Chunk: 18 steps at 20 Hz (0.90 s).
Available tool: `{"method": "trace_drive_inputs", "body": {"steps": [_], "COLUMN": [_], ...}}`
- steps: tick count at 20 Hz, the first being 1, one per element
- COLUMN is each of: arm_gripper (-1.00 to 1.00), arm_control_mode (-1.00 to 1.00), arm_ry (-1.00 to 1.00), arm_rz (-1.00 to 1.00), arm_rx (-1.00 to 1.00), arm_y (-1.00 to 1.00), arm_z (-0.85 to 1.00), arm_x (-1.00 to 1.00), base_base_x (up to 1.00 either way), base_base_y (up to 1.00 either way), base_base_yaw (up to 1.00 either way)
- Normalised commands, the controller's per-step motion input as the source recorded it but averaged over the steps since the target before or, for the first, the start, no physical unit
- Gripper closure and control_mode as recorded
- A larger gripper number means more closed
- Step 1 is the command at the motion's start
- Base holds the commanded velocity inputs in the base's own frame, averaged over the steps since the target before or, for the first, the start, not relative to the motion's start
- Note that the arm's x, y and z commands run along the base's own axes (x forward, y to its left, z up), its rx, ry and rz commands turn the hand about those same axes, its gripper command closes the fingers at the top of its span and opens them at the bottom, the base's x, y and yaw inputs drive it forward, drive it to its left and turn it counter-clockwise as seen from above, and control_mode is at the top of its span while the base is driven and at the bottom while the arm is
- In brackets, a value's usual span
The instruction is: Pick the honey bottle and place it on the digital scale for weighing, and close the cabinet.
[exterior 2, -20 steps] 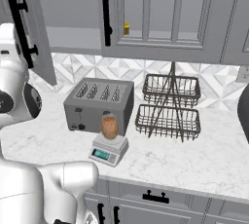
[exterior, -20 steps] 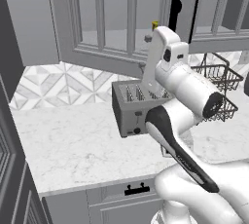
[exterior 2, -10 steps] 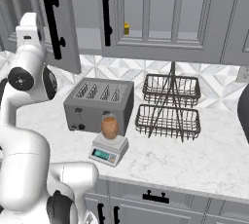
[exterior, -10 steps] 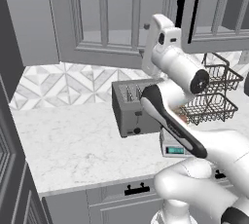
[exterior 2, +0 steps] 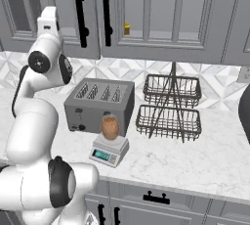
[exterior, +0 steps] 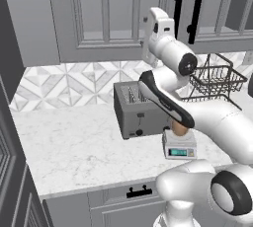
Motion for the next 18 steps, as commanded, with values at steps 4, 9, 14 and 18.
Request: {"method": "trace_drive_inputs", "body": {"steps": [4,9,14,18], "arm_gripper": [-1.00,-1.00,-1.00,-1.00], "arm_control_mode": [-1.00,-1.00,-1.00,-1.00], "arm_ry": [0.00,0.00,0.00,-0.01], "arm_rz": [-0.02,-0.01,0.00,0.00], "arm_rx": [0.00,0.00,0.00,0.00], "arm_y": [-0.16,-0.26,-0.26,-0.21], "arm_z": [-0.21,-0.42,-0.81,-0.99], "arm_x": [0.90,0.76,0.69,0.68], "base_base_x": [0.00,0.00,0.00,0.00], "base_base_y": [0.00,0.00,0.00,0.00], "base_base_yaw": [0.00,0.00,0.00,0.00]}}
